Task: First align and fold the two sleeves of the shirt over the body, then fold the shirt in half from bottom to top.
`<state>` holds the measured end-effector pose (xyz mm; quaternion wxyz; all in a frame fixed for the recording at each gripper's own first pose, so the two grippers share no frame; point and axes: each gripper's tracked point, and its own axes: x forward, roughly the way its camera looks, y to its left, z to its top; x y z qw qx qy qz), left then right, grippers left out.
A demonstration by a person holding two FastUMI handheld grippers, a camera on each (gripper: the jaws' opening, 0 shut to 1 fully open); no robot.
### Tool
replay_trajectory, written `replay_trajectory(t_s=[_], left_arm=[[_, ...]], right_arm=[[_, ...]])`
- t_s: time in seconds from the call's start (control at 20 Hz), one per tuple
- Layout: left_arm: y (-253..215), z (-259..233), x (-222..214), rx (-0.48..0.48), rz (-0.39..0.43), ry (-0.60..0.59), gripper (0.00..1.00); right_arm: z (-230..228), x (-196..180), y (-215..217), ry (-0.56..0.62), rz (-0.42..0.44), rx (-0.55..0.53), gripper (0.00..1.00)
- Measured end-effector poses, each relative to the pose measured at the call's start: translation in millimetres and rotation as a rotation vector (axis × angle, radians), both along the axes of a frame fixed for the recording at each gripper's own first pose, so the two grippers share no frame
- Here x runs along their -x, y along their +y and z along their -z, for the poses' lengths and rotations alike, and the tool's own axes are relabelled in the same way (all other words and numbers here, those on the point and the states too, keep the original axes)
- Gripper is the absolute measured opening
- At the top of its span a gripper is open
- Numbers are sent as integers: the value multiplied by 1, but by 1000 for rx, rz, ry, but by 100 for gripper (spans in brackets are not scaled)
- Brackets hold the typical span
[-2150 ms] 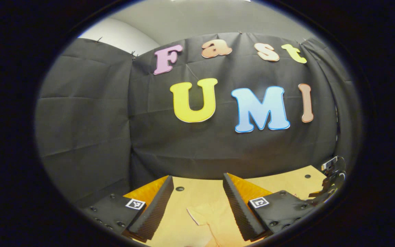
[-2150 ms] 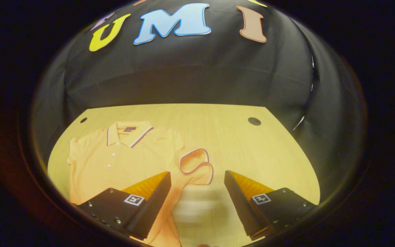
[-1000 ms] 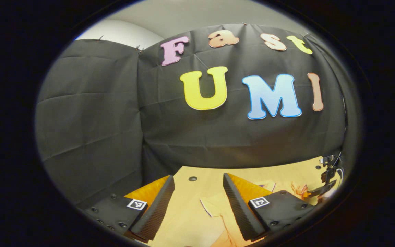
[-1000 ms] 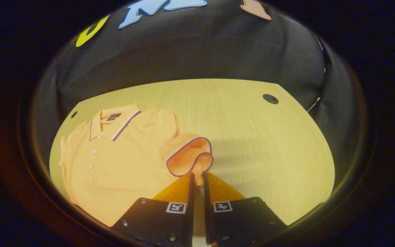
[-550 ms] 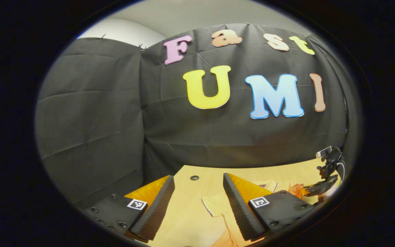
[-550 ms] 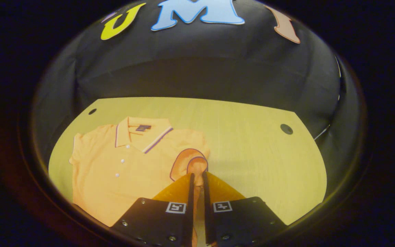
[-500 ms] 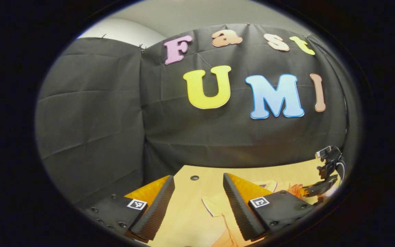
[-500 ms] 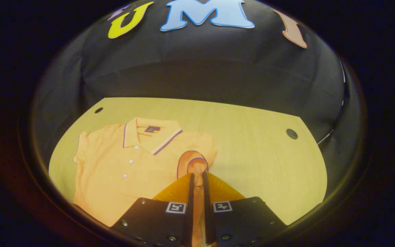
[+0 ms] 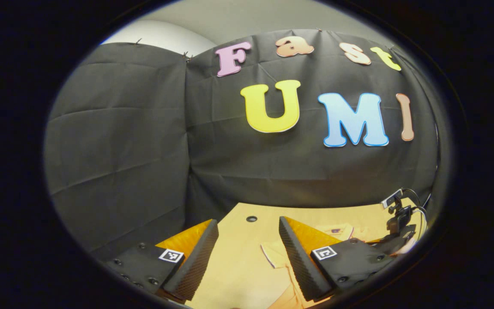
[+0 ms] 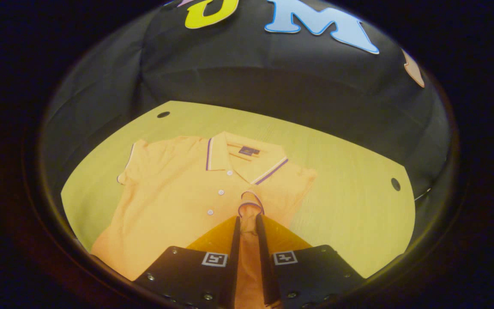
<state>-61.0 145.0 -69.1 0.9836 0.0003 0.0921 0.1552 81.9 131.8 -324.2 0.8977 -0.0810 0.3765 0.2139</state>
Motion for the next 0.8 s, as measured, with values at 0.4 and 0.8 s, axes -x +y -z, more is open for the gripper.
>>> replay_trajectory(t_s=[0.4, 0.8], left_arm=[[1, 39, -14, 42, 25, 48, 95], [-5, 103, -58, 80, 100, 122, 95]], right_arm=[[-17, 8, 4, -9, 10, -18, 42], [-57, 26, 3, -66, 23, -55, 42]])
